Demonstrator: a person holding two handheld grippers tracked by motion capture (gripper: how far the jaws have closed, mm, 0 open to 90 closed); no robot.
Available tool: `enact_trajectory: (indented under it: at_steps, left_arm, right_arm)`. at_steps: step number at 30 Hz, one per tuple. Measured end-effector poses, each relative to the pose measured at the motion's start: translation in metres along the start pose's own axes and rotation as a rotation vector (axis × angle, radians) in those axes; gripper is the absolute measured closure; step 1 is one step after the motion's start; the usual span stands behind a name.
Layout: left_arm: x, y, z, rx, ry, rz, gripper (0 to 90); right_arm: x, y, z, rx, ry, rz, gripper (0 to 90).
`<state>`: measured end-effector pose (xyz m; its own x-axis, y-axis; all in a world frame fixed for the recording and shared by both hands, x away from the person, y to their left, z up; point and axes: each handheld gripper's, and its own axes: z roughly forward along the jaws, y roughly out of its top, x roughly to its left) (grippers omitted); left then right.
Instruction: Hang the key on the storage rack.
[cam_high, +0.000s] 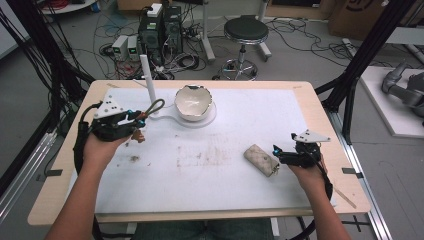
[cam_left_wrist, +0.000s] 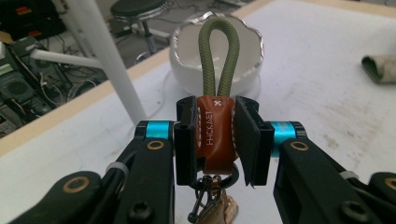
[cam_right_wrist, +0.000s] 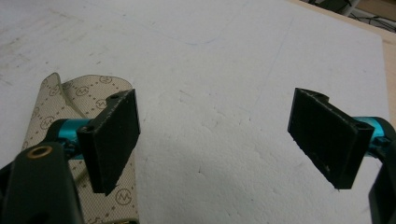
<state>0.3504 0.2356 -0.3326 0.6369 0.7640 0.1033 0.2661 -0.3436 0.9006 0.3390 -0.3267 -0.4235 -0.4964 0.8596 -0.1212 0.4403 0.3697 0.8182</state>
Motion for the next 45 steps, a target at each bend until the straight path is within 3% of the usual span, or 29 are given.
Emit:
enact_trajectory:
  at_steps: [7,13,15,23,34,45]
  left_arm:
    - [0.013,0.017,-0.007,-0.033,0.054,-0.027,69.9]
    - [0.021,0.032,-0.008,-0.041,0.083,-0.006,69.9]
    - [0.024,0.037,-0.008,-0.045,0.114,0.013,69.9]
    - [0.037,0.047,0.000,-0.041,0.176,0.014,69.9]
    - [0.045,0.045,0.013,-0.009,0.191,-0.004,69.8]
    - [0.044,0.042,0.020,0.024,0.195,-0.002,69.4]
  right_arm:
    - [0.000,0.002,0.002,-0.003,-0.001,0.008,17.1]
    - [0.000,0.003,0.003,-0.001,-0.005,0.001,17.1]
    - [0.000,0.003,0.002,-0.002,-0.005,0.004,17.1]
    - [0.002,0.003,0.002,0.001,-0.004,0.005,17.1]
    - [0.000,0.000,0.000,0.004,0.000,0.009,17.1]
    - [0.000,-0.001,-0.001,0.003,0.003,0.010,17.1]
